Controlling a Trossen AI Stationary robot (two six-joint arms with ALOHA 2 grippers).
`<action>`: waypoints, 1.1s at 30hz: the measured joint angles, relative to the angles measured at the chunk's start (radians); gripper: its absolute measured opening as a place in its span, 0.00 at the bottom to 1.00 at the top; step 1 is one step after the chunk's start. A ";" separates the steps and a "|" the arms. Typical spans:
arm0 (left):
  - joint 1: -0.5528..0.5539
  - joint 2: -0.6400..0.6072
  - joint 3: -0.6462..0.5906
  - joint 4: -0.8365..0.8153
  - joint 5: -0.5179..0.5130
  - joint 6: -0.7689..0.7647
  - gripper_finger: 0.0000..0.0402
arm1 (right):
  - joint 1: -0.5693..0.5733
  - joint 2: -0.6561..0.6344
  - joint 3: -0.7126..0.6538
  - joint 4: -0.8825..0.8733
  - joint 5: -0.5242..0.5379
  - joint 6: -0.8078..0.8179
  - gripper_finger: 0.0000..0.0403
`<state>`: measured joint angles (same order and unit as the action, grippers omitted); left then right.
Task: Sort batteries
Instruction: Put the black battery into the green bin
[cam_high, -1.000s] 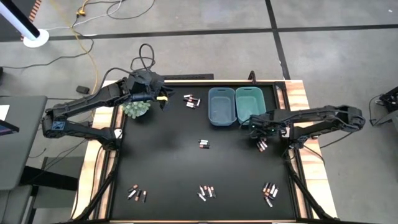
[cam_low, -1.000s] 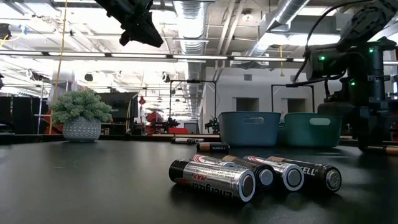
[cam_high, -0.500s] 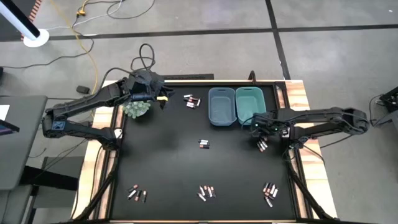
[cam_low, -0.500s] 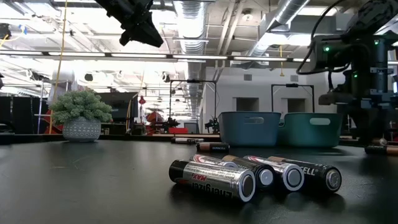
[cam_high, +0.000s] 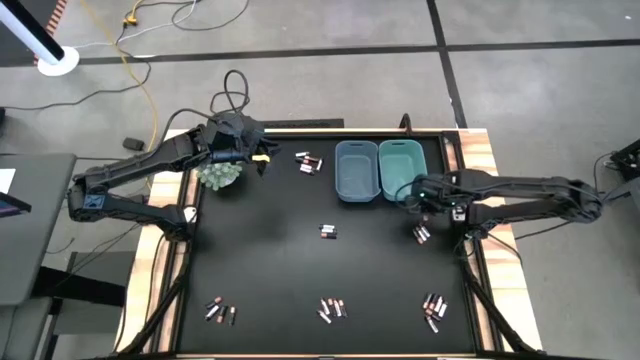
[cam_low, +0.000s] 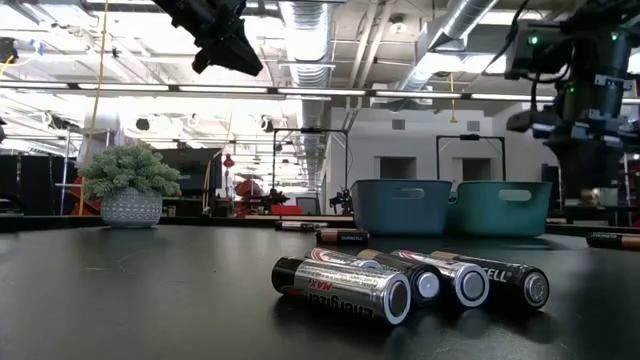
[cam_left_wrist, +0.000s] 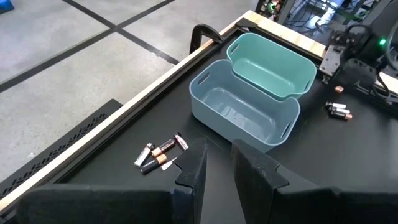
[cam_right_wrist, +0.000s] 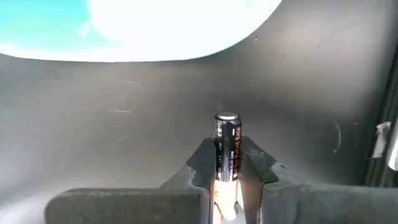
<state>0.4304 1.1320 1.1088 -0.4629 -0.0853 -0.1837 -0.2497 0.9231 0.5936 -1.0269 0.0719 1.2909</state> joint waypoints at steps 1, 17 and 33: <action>0.000 0.000 0.000 0.000 0.000 0.000 0.18 | 0.000 -0.006 0.013 -0.014 0.000 -0.005 0.14; 0.000 0.000 0.000 -0.002 -0.001 0.024 0.18 | -0.015 -0.026 0.253 -0.169 0.037 -0.061 0.14; -0.002 0.000 0.000 -0.045 0.102 0.293 0.18 | -0.165 0.100 0.303 0.165 0.088 -0.322 0.14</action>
<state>0.4283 1.1324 1.1088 -0.5077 0.0169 0.1094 -0.4150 1.0229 0.8967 -0.8619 0.1600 0.9692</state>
